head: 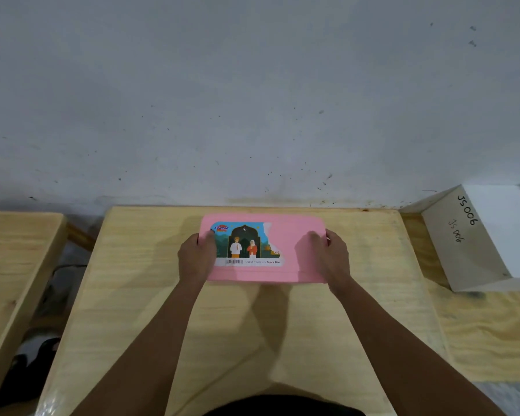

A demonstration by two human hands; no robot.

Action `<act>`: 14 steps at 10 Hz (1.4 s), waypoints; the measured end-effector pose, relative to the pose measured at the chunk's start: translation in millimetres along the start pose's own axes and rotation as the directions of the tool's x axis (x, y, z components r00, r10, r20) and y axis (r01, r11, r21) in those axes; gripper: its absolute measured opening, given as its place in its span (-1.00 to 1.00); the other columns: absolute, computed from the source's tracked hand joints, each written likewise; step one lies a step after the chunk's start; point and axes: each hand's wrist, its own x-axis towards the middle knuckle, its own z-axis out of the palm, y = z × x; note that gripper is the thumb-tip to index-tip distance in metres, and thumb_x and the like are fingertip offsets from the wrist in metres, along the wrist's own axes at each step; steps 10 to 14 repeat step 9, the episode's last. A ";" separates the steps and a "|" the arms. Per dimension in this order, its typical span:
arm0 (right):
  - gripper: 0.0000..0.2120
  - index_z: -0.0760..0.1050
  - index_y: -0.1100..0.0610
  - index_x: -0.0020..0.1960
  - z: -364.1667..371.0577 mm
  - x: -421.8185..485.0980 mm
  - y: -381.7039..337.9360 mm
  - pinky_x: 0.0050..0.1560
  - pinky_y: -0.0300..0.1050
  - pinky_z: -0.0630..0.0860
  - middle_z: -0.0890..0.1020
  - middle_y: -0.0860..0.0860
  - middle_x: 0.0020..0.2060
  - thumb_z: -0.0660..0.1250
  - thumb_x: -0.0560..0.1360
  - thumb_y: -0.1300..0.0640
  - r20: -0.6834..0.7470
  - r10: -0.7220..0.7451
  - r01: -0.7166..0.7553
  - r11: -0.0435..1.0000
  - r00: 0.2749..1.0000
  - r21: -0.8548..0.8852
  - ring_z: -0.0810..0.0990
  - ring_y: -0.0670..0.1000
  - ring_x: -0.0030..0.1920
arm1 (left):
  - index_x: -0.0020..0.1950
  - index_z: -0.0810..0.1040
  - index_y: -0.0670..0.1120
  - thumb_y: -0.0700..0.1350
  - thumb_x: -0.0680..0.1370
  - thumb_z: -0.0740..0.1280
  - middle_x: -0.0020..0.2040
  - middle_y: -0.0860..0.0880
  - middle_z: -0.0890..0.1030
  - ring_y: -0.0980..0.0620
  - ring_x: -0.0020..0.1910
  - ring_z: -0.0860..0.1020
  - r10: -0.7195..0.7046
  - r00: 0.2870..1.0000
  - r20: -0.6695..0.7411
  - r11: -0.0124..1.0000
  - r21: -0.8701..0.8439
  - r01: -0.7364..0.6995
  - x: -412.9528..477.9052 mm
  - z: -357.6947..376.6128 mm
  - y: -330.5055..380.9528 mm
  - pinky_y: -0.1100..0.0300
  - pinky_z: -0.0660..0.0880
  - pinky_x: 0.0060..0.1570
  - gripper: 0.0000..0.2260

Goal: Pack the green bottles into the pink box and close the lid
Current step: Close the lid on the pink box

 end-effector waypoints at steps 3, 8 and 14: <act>-0.81 0.42 0.05 -0.20 8.9 43.7 -26.3 -0.15 -0.15 0.36 0.44 -0.10 -0.33 0.19 0.36 -0.07 0.028 0.023 -0.024 0.999 0.999 0.041 0.40 0.00 -0.24 | -0.13 0.58 -0.16 0.03 0.54 0.17 -0.16 -0.13 0.62 -0.15 -0.14 0.58 -0.010 1.000 0.028 0.999 0.052 0.009 44.6 14.2 25.9 0.10 0.43 -0.23 -0.69; -0.78 0.38 0.21 -0.18 8.5 54.5 -33.8 -0.21 -0.10 0.33 0.44 0.08 -0.28 0.19 0.53 0.07 0.081 -0.019 0.028 0.994 0.997 -0.109 0.41 0.08 -0.22 | -0.05 0.57 -0.10 0.08 0.51 0.12 -0.08 -0.12 0.64 -0.04 -0.19 0.56 0.005 0.994 0.106 0.997 0.077 -0.013 49.2 9.9 37.8 0.16 0.42 -0.29 -0.67; -0.71 0.50 0.20 0.11 3.2 50.5 -48.3 0.02 -0.07 0.40 0.58 0.11 0.04 0.18 0.55 0.03 0.087 -0.042 0.057 0.982 0.995 -0.178 0.54 0.16 0.08 | 0.36 0.40 -0.14 0.12 0.55 0.16 0.24 -0.20 0.54 -0.20 0.13 0.54 0.037 0.998 0.051 0.970 0.238 -0.048 42.2 3.9 40.9 -0.03 0.51 0.08 -0.52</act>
